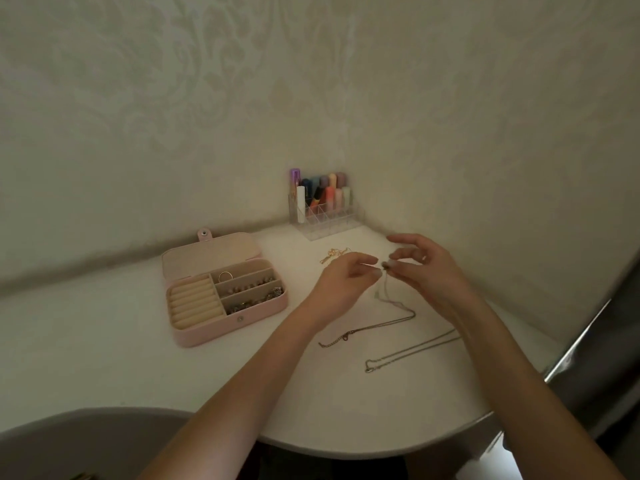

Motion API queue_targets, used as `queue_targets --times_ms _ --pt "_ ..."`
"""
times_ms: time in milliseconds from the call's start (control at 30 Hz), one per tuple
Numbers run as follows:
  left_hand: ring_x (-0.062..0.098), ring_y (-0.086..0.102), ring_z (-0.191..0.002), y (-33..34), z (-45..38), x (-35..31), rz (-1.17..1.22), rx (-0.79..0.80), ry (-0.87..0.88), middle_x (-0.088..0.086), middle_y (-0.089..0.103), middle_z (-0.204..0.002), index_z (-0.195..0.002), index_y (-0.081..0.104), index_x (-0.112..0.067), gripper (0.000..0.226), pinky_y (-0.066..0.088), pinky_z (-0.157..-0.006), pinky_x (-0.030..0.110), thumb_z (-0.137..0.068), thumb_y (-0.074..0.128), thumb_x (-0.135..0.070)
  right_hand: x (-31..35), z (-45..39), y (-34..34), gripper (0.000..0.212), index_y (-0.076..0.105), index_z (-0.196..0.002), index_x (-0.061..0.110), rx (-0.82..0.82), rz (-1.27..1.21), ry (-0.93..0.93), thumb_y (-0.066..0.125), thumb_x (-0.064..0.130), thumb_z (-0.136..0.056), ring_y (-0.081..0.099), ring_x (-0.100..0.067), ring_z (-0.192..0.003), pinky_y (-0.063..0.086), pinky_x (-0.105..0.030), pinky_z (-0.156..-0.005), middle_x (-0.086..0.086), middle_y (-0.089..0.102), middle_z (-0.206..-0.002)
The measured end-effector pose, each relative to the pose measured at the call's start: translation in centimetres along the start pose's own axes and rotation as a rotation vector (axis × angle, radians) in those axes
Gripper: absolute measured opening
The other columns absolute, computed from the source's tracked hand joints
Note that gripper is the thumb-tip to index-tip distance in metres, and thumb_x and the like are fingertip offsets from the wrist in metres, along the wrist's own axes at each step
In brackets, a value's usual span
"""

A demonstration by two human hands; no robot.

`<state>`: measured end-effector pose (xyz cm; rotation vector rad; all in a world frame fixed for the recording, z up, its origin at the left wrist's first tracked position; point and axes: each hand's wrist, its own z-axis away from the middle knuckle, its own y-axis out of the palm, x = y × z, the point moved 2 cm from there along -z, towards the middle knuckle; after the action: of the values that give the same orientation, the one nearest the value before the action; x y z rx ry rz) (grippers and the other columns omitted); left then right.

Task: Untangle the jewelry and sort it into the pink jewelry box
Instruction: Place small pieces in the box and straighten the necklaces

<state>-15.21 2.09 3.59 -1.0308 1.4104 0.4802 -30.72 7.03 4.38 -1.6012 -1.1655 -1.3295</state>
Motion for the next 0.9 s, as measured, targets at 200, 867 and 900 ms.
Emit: queue_targets --times_ms 200,867,900 --pt "0.020 0.069 -0.097 -0.1 -0.9 0.5 0.435 -0.006 -0.159 0.014 0.072 -0.101 -0.099 0.068 -0.009 0.016 0.054 -0.089 0.028 -0.090 0.063 -0.021 0.6 -0.8 2.1 0.037 0.065 -0.105 0.020 0.025 0.110 -0.145 0.069 -0.006 -0.079 0.063 -0.009 -0.074 0.050 -0.017 -0.069 0.000 0.060 -0.081" --pt "0.019 0.070 -0.074 -1.4 -1.4 1.9 0.276 -0.236 -0.004 0.008 0.071 -0.077 -0.099 0.055 -0.010 0.020 0.056 -0.080 0.033 -0.084 0.064 0.001 -1.8 -1.1 3.7 0.011 0.074 -0.079 0.017 -0.034 0.297 -0.122 0.066 0.011 -0.086 0.069 -0.020 -0.073 0.058 -0.036 -0.072 0.000 0.072 -0.076" --pt "0.018 0.070 -0.072 -1.4 -1.4 1.8 0.271 -0.224 -0.002 0.008 0.071 -0.077 -0.099 0.054 -0.010 0.021 0.056 -0.078 0.033 -0.084 0.064 0.002 -1.8 -1.1 3.7 0.011 0.074 -0.079 0.016 -0.053 0.315 -0.130 0.066 0.013 -0.085 0.069 -0.021 -0.074 0.058 -0.037 -0.074 0.001 0.072 -0.077"
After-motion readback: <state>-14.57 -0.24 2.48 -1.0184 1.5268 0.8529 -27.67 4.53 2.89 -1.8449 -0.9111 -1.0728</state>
